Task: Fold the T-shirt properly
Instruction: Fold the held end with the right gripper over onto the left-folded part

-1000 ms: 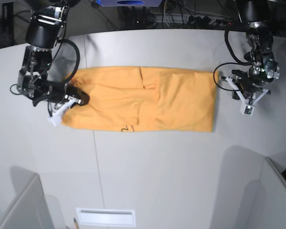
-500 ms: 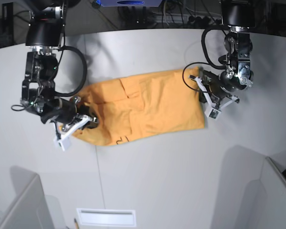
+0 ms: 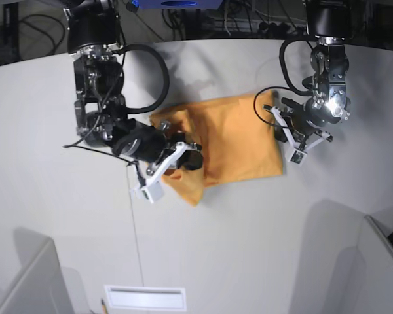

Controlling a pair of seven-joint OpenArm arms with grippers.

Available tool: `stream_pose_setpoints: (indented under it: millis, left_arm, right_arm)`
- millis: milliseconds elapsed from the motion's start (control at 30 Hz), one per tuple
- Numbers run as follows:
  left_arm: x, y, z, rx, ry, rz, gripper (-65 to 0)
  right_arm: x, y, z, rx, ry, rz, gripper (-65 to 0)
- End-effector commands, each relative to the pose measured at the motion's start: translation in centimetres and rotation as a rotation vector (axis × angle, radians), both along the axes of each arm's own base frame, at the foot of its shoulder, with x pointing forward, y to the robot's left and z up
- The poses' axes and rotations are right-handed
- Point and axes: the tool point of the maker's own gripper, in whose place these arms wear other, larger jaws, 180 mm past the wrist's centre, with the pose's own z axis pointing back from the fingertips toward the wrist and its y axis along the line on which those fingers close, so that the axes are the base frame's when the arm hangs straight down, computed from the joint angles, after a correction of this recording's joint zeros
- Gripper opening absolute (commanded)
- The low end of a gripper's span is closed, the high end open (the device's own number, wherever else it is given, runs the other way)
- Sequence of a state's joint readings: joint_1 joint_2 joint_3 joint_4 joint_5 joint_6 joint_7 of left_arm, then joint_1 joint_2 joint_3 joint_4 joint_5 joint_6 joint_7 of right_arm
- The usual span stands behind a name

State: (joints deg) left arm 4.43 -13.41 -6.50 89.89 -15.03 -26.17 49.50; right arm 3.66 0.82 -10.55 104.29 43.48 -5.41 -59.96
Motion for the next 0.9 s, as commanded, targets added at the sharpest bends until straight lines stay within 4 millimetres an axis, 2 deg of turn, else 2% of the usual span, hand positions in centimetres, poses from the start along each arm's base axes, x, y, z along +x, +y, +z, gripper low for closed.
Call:
stream_pose_setpoints:
  millis: [0, 167, 300, 400, 700, 867]
  left_arm:
    - [0.8, -0.2, 1.1, -0.009, -0.043, -0.008, -65.0]
    - [0.3, -1.8, 0.5, 0.005, -0.024, -0.071, -65.0]
    - [-1.1, -1.0, -0.9, 0.118, 0.014, -0.101, -65.0]
    - [-1.1, -1.1, -1.0, 0.128, 0.012, -0.096, -65.0]
    - [-0.6, -1.5, 0.2, 0.128, -0.026, -0.101, -65.0]
    - [0.0, -1.9, 1.6, 0.126, -0.070, -0.110, -65.0]
  right_arm:
    - [0.9, 0.6, 1.8, 0.032, -0.070, -0.002, -65.0]
    - [0.4, 3.5, 1.3, 0.049, -0.067, -0.001, -65.0]
    - [0.1, 5.6, 0.3, 0.040, -0.075, 0.041, -65.0]
    - [0.4, 6.8, 0.3, 0.033, -0.101, 0.065, -65.0]
    - [0.3, 8.7, -1.1, 0.032, -0.054, 0.088, -65.0]
    - [0.5, 8.7, -3.6, -0.002, 0.015, 0.084, -65.0]
